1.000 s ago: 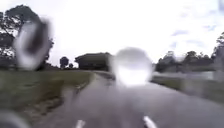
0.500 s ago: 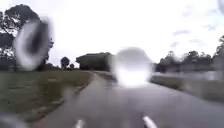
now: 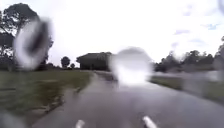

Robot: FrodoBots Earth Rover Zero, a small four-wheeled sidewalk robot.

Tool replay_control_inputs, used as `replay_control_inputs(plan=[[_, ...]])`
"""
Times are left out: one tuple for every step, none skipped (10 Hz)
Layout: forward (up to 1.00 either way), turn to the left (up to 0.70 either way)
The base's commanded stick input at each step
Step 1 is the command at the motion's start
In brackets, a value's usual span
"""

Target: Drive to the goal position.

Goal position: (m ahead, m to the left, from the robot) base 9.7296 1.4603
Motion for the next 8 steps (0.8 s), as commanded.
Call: replay_control_inputs(plan=[[0.85,0.0],[0.85,0.0],[0.85,0.0],[0.85,0.0],[0.85,0.0],[0.85,0.0],[0.85,0.0],[0.85,0.0]])
